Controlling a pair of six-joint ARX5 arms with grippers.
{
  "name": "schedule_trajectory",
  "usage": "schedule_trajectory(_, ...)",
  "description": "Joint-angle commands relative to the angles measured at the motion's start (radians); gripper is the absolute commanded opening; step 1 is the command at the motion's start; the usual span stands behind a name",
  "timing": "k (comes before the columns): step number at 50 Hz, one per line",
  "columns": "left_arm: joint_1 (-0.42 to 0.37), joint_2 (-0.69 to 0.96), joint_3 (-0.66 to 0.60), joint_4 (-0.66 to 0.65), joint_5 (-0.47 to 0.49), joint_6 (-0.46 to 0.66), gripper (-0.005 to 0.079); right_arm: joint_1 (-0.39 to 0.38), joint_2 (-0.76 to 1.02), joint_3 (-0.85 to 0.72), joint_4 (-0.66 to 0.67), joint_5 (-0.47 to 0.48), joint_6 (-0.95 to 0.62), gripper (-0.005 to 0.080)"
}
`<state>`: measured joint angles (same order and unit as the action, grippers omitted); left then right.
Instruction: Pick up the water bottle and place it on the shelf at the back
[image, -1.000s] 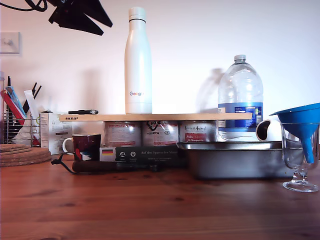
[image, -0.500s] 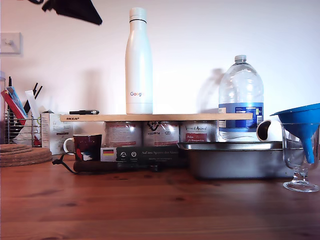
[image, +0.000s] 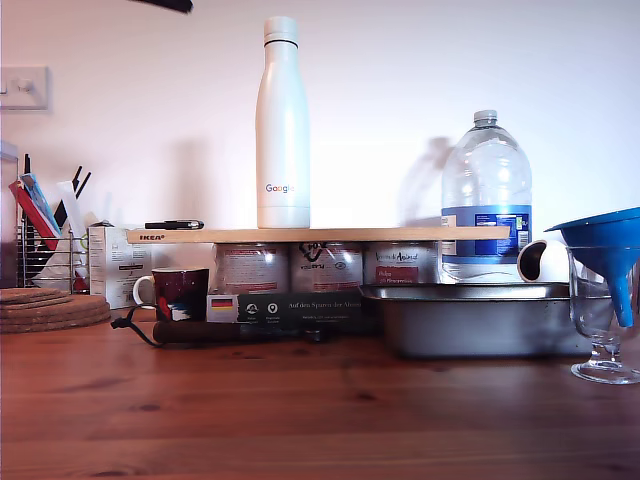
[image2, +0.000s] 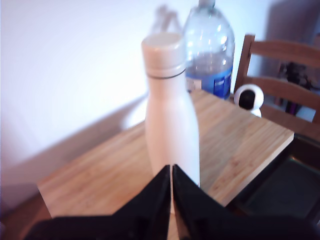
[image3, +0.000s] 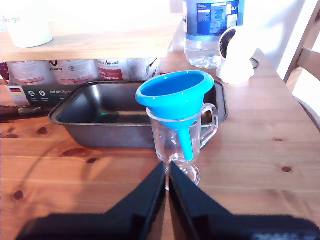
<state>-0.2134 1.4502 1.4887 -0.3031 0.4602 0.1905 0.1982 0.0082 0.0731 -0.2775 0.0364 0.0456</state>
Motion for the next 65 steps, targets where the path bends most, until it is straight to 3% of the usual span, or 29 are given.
schedule_trajectory(1, 0.002, -0.026, -0.067, 0.041, -0.003, -0.014, -0.002, 0.002, -0.006, -0.003, 0.014, 0.001, -0.019, -0.0012)
schedule_trajectory(31, 0.001, -0.343, -0.681, 0.42, -0.097, -0.137, -0.002, 0.002, -0.006, -0.003, -0.002, 0.001, -0.027, -0.0012)
schedule_trajectory(43, 0.001, -0.427, -0.812, 0.459, -0.125, -0.148, -0.002, 0.002, -0.006, -0.003, -0.09, 0.0, -0.019, -0.0012)
schedule_trajectory(65, 0.001, -0.628, -1.027, 0.516, -0.153, -0.225, -0.002, 0.002, -0.006, -0.003, -0.088, 0.0, -0.019, -0.0012)
